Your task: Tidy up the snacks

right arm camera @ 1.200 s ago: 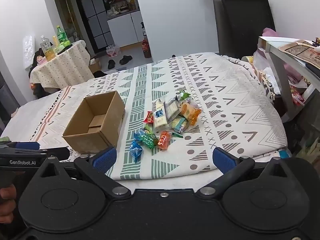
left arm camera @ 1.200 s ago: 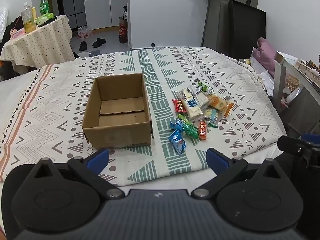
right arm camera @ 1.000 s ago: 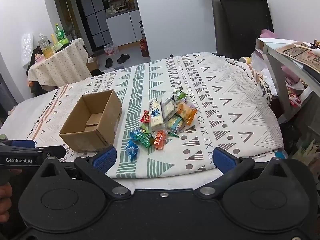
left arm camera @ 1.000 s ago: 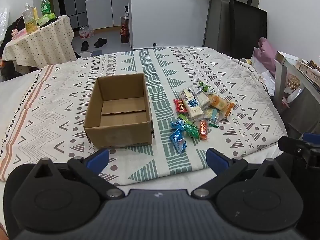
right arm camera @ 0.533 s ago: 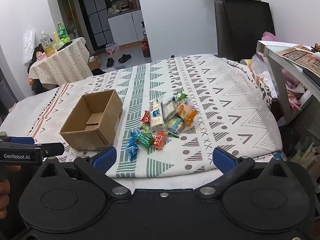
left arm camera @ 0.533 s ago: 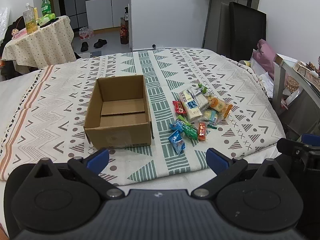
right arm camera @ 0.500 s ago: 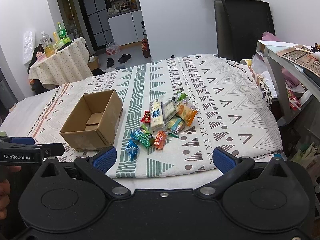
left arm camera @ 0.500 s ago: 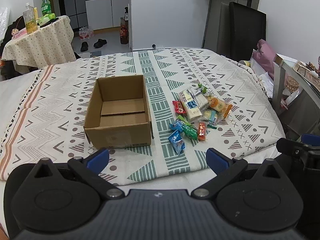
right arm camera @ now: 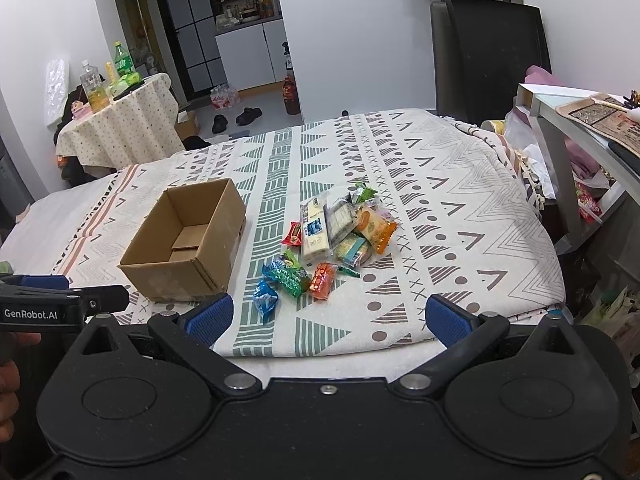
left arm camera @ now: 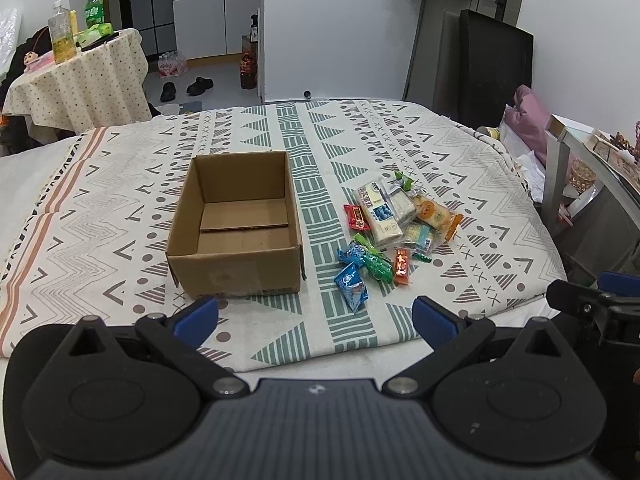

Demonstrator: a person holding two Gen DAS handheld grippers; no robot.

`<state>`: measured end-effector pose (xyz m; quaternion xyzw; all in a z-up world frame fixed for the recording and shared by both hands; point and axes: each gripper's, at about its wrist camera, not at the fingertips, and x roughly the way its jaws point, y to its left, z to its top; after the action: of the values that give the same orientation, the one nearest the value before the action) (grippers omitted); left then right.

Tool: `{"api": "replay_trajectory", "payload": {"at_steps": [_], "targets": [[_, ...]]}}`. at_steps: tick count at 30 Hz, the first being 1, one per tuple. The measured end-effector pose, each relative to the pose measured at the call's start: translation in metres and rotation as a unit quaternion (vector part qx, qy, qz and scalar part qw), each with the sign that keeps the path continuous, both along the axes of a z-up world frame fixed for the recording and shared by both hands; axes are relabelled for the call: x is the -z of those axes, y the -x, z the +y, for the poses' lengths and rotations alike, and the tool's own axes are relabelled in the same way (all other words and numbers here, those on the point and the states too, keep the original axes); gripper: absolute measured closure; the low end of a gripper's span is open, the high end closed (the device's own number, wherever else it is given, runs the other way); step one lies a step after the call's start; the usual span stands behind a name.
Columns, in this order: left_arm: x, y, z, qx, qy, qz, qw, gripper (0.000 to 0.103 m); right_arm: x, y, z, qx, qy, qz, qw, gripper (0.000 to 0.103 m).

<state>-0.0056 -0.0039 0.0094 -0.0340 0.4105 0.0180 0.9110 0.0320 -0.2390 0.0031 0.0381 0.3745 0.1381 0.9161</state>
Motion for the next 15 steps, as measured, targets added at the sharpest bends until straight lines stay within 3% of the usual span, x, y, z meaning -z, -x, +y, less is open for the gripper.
{"api": "replay_trajectory", "payload": {"at_steps": [15], "targets": [[0.0007, 0.0020, -0.0017, 0.003, 0.006, -0.002, 1.0000, 0.000, 0.0016, -0.0011, -0.0059, 0.007, -0.005, 0.001, 1.000, 0.000]]}}
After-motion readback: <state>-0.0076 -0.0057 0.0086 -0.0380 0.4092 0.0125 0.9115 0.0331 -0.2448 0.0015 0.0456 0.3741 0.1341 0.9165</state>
